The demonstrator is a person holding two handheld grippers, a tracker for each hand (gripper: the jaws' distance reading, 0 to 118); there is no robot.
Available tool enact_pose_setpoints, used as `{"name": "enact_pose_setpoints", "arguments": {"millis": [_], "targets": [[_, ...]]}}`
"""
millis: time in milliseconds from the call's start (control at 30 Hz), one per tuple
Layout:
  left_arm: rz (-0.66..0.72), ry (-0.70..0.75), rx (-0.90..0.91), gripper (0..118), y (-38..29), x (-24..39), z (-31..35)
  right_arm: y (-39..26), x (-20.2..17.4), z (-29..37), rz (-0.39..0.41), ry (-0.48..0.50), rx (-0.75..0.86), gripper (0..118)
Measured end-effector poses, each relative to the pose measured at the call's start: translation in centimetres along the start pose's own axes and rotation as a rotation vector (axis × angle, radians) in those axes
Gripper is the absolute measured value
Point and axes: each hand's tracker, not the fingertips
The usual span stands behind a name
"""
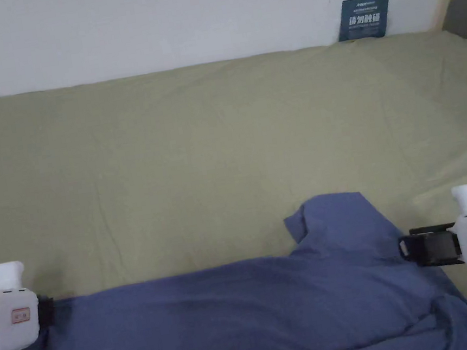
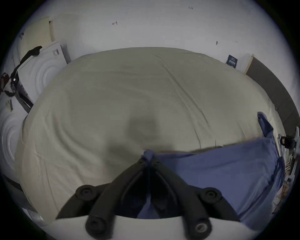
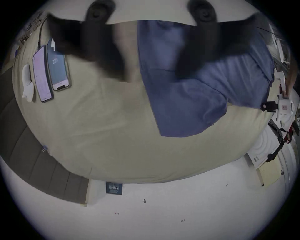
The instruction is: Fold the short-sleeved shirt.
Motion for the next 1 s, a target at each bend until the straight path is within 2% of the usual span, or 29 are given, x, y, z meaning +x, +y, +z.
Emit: {"name": "enact_pose_setpoints", "arguments": {"millis": [67, 133, 200, 233, 267, 333, 367, 400, 433, 467, 533, 600, 833, 1000], "targets": [[0.005, -0.002, -0.006, 1, 0.3, -0.5, 0.0, 1.4, 0.0, -1.1, 0.026, 0.013, 0.011, 117], [0.017, -0.008, -0.012, 1, 0.3, -0.5, 0.0, 2.9, -0.3, -2.7, 0.065, -0.023, -0.085, 115], [0.035, -0.016, -0.023, 1, 0.6, -1.0, -0.3, 3.1, -0.8, -4.8, 0.111, -0.031, -0.099, 101], [0.04, -0.017, -0.025, 1, 0.5, -1.0, -0.3, 3.0, -1.1, -6.0, 0.126, -0.039, -0.133, 89], [0.042, -0.018, -0.029, 1, 0.5, -0.9, -0.4, 3.1, -1.3, -6.7, 0.138, -0.055, -0.164, 68], [0.041, -0.015, -0.032, 1, 0.6, -1.1, -0.8, 2.9, -1.8, -7.2, 0.179, -0.087, -0.168, 64], [0.042, -0.013, -0.031, 1, 0.6, -1.0, -0.7, 2.9, -1.9, -6.7, 0.169, -0.064, -0.161, 64], [0.043, -0.014, -0.031, 1, 0.6, -1.0, -0.4, 3.0, -2.0, -5.9, 0.163, -0.056, -0.151, 58], [0.043, -0.018, -0.029, 1, 0.7, -1.4, -0.3, 3.2, -2.0, -5.1, 0.146, -0.023, -0.096, 23], [0.044, -0.023, -0.027, 1, 0.7, -1.5, 0.1, 3.2, -1.6, -4.2, 0.113, -0.05, -0.043, 1], [0.043, -0.032, -0.027, 1, 0.8, -1.8, 1.1, 3.3, -1.2, -2.8, 0.09, 0.005, -0.048, 1], [0.054, -0.046, -0.008, 1, 0.8, -2.5, 2.2, 3.0, -1.3, -0.8, 0.099, -0.002, -0.023, 1], [0.061, -0.101, 0.057, 1, -1.1, -4.2, 8.7, 0.4, -0.9, 6.9, 0.048, 0.069, 0.079, 1], [0.063, -0.127, 0.12, 1, -5.2, -5.4, 14.0, -3.6, -1.2, 11.9, 0.084, 0.082, 0.122, 1]]}}
